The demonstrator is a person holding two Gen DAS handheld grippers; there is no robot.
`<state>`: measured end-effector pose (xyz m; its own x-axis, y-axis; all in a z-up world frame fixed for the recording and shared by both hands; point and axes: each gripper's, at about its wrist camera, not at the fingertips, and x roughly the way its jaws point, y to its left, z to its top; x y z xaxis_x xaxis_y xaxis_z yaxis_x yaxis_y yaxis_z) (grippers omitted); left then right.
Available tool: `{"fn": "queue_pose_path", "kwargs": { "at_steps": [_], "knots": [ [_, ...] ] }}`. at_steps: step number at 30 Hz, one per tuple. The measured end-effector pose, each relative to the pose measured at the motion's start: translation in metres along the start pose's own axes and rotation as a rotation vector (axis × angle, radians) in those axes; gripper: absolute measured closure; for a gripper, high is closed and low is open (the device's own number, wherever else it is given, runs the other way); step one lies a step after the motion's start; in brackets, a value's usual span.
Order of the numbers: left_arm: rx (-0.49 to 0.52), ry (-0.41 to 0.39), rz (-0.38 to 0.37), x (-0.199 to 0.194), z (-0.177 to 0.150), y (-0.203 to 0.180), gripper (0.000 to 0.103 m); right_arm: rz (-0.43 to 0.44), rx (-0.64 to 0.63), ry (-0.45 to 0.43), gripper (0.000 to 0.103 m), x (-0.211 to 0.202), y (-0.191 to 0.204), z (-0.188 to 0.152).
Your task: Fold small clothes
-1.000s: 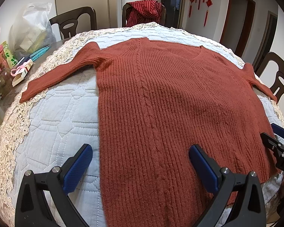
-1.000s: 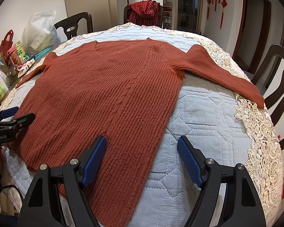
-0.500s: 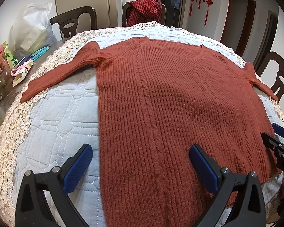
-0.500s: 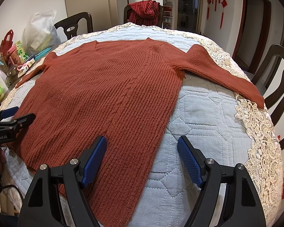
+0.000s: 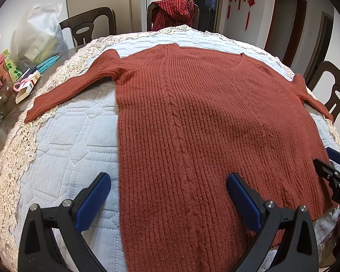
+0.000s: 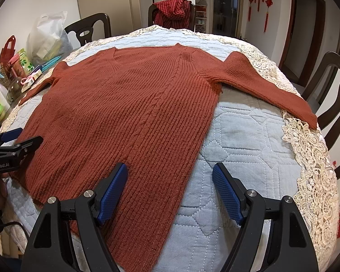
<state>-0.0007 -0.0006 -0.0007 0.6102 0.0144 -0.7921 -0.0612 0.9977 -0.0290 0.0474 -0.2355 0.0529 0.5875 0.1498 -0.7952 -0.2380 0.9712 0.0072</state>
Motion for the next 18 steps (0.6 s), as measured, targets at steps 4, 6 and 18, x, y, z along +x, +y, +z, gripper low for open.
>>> {"fn": "queue_pose_path", "kwargs": {
  "at_steps": [4,6,18],
  "knots": [
    [0.001,0.0,0.0,0.0,-0.0002,0.0,0.0,0.0,0.001,0.001,0.026,0.0,-0.0001,0.0002],
    [0.001,-0.001,0.0,-0.0002,-0.0004,0.0004,0.0,0.0,0.001,0.002,0.026,0.0002,0.0001,0.0004],
    [-0.002,-0.001,0.003,-0.0006,-0.0015,0.0009,0.0,0.005,0.0,0.009,0.025,0.0011,0.0007,0.0005]
  ]
}}
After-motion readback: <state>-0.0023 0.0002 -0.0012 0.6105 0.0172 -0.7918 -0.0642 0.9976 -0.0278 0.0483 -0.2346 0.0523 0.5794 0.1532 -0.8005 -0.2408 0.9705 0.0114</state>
